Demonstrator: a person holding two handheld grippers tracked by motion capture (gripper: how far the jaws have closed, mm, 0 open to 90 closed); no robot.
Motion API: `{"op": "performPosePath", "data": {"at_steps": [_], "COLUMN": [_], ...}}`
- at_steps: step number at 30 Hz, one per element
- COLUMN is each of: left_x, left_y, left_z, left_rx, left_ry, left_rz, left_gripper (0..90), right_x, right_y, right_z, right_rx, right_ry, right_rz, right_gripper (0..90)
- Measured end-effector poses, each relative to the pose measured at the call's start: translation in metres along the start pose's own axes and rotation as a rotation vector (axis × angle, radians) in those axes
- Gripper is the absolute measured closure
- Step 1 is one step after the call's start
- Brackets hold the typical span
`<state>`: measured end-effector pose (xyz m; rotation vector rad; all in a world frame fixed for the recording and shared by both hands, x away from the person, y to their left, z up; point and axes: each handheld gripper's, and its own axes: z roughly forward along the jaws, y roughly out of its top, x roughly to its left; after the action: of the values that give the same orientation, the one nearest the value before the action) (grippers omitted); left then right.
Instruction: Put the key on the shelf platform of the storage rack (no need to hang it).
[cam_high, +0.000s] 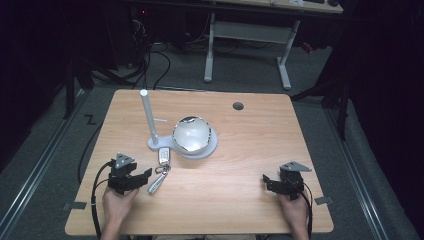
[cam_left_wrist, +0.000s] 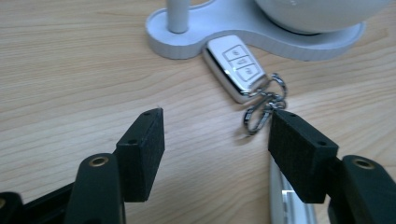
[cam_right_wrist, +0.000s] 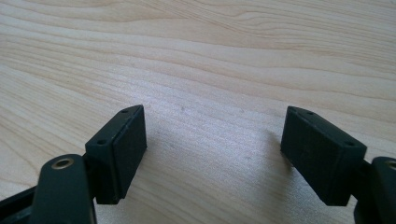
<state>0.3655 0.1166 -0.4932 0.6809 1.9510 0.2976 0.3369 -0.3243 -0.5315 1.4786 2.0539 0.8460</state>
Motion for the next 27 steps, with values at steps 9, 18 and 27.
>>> {"op": "performPosePath", "data": {"at_steps": [9, 18, 27], "left_x": [-0.012, -0.013, -0.011], "left_y": [-0.026, -0.042, -0.053], "left_z": [-0.003, 0.002, 0.009], "left_rx": [0.063, 0.106, 0.107], "left_ry": [0.002, 0.021, 0.042], "left_rz": [0.063, 0.109, 0.160], "left_gripper": [38.5, 50.1, 54.6], "right_x": [0.000, 0.000, 0.000], "right_y": [0.000, 0.000, 0.000], "right_z": [0.000, 0.000, 0.000], "right_rx": [0.000, 0.000, -0.001], "right_ry": [0.000, 0.000, 0.000], "right_rz": [0.001, 0.000, -0.002], "right_gripper": [22.8, 22.8, 22.8]}}
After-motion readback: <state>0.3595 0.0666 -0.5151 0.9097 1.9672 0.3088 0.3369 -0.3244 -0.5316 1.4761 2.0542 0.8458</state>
